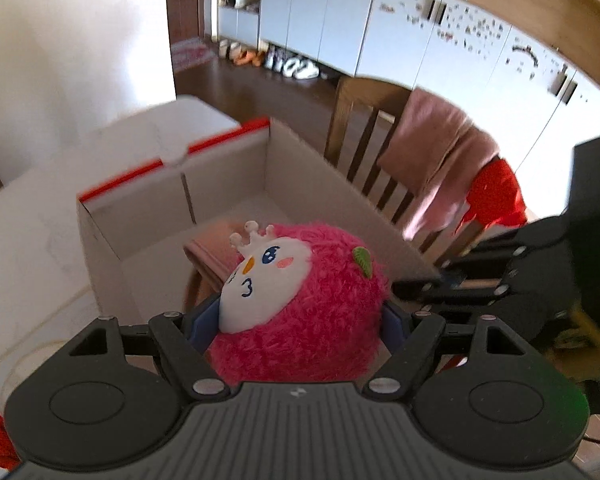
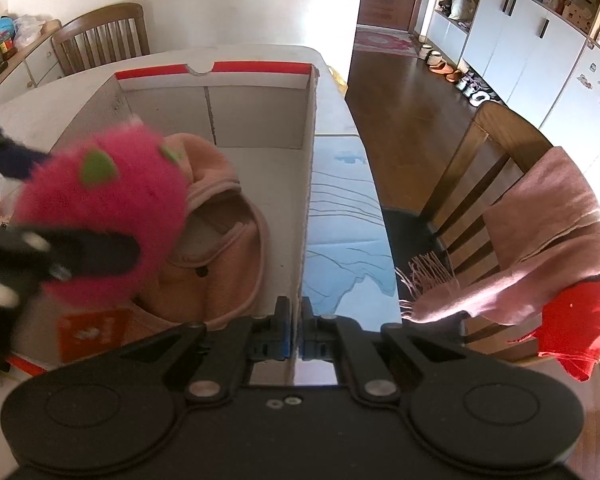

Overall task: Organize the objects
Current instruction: 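Carry the pink plush toy into the box and release it onto the hat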

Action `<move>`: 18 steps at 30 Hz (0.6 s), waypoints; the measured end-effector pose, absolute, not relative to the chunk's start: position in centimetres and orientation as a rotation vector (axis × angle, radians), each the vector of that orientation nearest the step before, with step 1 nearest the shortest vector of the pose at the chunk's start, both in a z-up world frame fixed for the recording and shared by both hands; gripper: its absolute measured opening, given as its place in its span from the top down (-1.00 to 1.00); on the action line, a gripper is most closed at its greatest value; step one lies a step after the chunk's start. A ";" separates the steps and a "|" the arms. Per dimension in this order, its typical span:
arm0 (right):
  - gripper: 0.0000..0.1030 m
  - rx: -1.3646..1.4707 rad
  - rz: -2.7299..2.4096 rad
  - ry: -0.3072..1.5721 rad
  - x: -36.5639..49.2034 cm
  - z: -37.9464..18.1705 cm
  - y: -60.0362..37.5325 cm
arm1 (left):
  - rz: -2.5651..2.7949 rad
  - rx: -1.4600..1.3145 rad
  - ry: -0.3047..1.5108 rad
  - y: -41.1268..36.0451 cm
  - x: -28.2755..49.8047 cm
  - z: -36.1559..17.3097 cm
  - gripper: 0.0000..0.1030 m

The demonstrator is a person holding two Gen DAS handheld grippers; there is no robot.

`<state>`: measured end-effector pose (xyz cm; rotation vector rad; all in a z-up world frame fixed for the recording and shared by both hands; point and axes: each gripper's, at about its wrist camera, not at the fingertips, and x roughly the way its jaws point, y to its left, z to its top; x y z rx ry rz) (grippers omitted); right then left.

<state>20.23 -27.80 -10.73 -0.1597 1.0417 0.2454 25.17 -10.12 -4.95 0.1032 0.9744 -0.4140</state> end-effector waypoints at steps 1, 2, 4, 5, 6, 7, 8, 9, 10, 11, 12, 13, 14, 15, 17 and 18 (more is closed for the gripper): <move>0.94 -0.160 0.247 1.041 20.2 -10.8 -27.8 | -0.409 0.110 0.981 -10.1 25.2 -5.3 -0.53; 0.94 -0.161 0.249 1.041 20.2 -10.8 -27.9 | -0.402 0.119 0.991 -10.2 25.4 -5.8 -0.53; 0.93 -0.158 0.254 1.042 20.2 -10.8 -28.0 | -0.392 0.123 1.009 -10.2 25.6 -6.6 -0.53; 0.93 -0.156 0.256 1.042 20.3 -10.8 -28.0 | -0.393 0.121 1.018 -10.1 25.7 -6.9 -0.53; 0.93 -0.157 0.258 1.042 20.3 -10.8 -28.0 | -0.396 0.119 1.026 -10.1 25.8 -7.2 -0.53; 0.93 -0.158 0.260 1.042 20.3 -10.8 -28.0 | -0.398 0.119 1.033 -10.2 25.9 -7.4 -0.53; 0.93 -0.160 0.262 1.042 20.3 -10.8 -28.0 | -0.397 0.122 1.039 -10.2 26.0 -7.6 -0.55; 0.93 -0.162 0.264 1.041 20.2 -10.8 -28.0 | -0.397 0.125 1.046 -10.2 26.1 -7.9 -0.55; 0.93 -0.163 0.267 1.041 20.2 -10.8 -28.0 | -0.396 0.129 1.053 -10.3 26.2 -8.0 -0.55; 0.93 -0.165 0.269 1.041 20.3 -10.8 -28.0 | -0.393 0.131 1.062 -10.3 26.3 -8.3 -0.55; 0.92 -0.165 0.270 1.042 20.3 -10.8 -28.0 | -0.391 0.128 1.071 -10.2 26.4 -8.6 -0.55; 0.92 -0.166 0.273 1.042 20.3 -10.8 -28.0 | -0.390 0.122 1.079 -10.2 26.5 -8.9 -0.56; 0.92 -0.165 0.274 1.043 20.3 -10.8 -28.1 | -0.391 0.109 1.088 -10.0 26.6 -9.1 -0.57; 0.92 -0.165 0.276 1.043 20.3 -10.8 -28.0 | -0.392 0.099 1.093 -9.9 26.7 -9.3 -0.59; 0.92 -0.167 0.278 1.044 20.3 -10.9 -28.0 | -0.390 0.086 1.096 -9.7 26.7 -9.6 -0.62; 0.92 -0.167 0.279 1.044 20.3 -10.9 -28.0 | -0.392 0.082 1.097 -9.7 26.7 -9.7 -0.64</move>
